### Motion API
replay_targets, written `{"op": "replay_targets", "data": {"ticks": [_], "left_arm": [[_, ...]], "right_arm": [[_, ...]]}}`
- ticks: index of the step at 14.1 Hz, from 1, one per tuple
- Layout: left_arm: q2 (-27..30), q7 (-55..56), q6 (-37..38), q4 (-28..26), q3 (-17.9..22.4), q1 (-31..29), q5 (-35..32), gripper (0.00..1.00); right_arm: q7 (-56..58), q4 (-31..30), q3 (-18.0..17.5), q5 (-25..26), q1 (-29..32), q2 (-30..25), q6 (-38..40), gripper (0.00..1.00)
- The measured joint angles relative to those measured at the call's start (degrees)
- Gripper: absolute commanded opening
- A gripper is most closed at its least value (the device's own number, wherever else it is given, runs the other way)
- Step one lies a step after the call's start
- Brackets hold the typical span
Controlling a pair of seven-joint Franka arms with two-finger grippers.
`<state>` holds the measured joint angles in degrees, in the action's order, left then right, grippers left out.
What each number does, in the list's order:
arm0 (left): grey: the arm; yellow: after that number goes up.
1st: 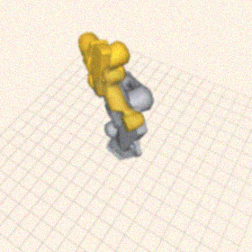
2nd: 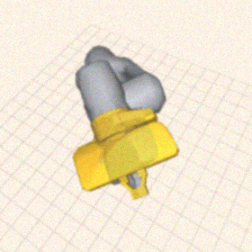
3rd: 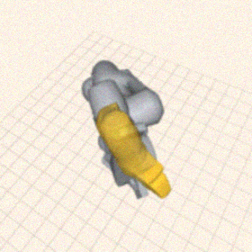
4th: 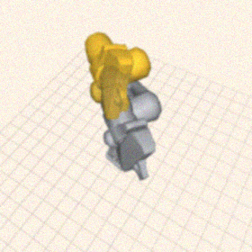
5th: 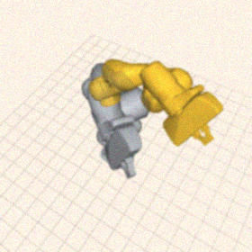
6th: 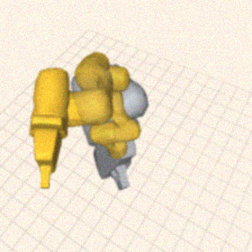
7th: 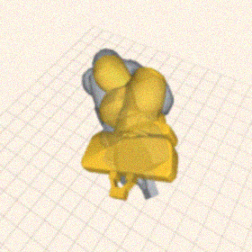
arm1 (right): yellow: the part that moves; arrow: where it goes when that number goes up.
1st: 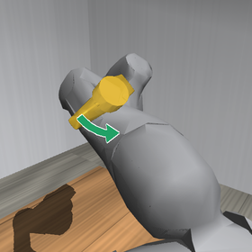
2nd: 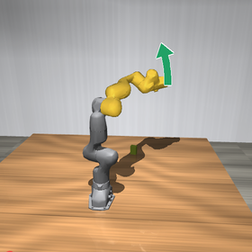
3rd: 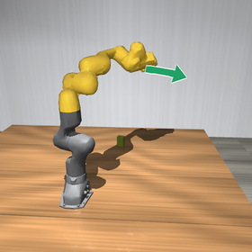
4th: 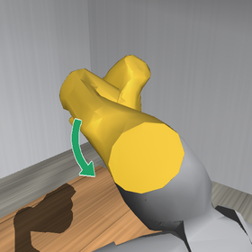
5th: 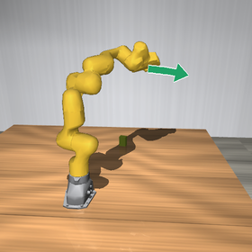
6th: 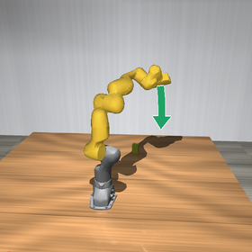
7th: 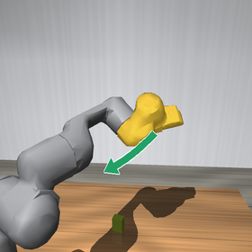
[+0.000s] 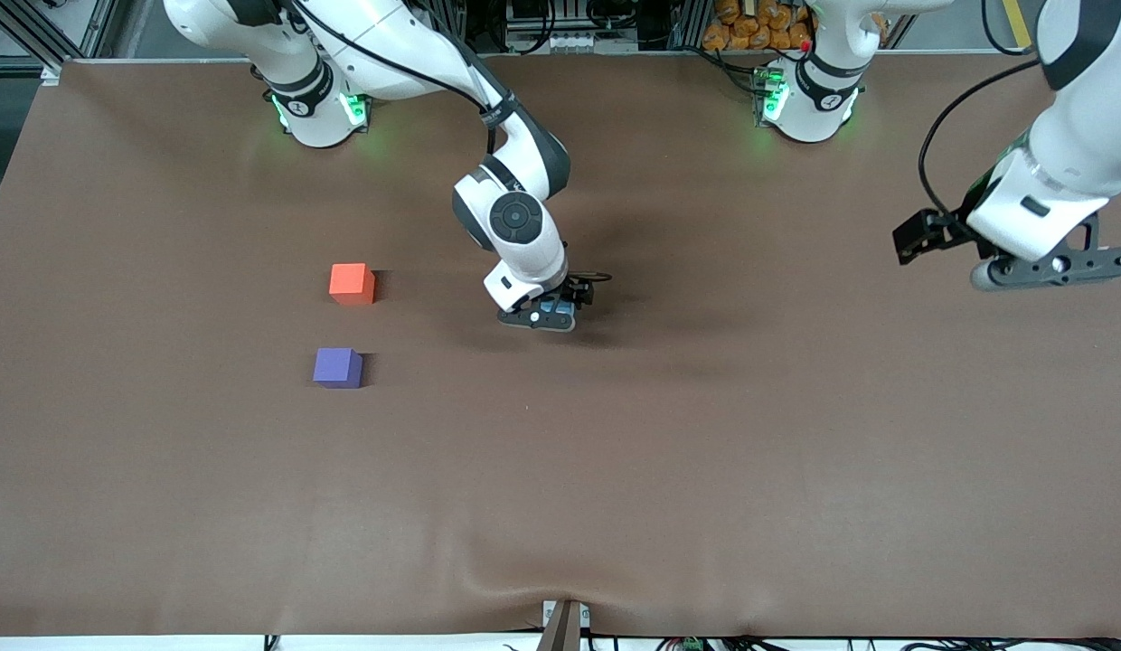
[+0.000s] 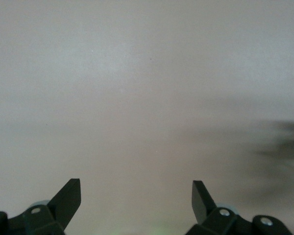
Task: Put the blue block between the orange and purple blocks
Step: 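Grasp the blue block with the right gripper and carry it toward the orange block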
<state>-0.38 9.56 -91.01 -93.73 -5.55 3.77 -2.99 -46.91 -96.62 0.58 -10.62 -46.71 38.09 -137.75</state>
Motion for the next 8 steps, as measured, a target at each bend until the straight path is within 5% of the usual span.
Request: {"op": "replay_targets", "data": {"ticks": [4,8], "left_arm": [[1.6,-2.8,-0.1,0.5,0.4,-0.6,0.3,1.0],[2.4,-2.5,-0.1,2.4,-0.2,-0.4,1.2,1.0]], "right_arm": [[1.7,6.5,2.1,0.9,2.4,-1.4,13.6,0.0],[15.4,7.6,2.7,1.1,12.6,-10.7,31.0,0.0]]}}
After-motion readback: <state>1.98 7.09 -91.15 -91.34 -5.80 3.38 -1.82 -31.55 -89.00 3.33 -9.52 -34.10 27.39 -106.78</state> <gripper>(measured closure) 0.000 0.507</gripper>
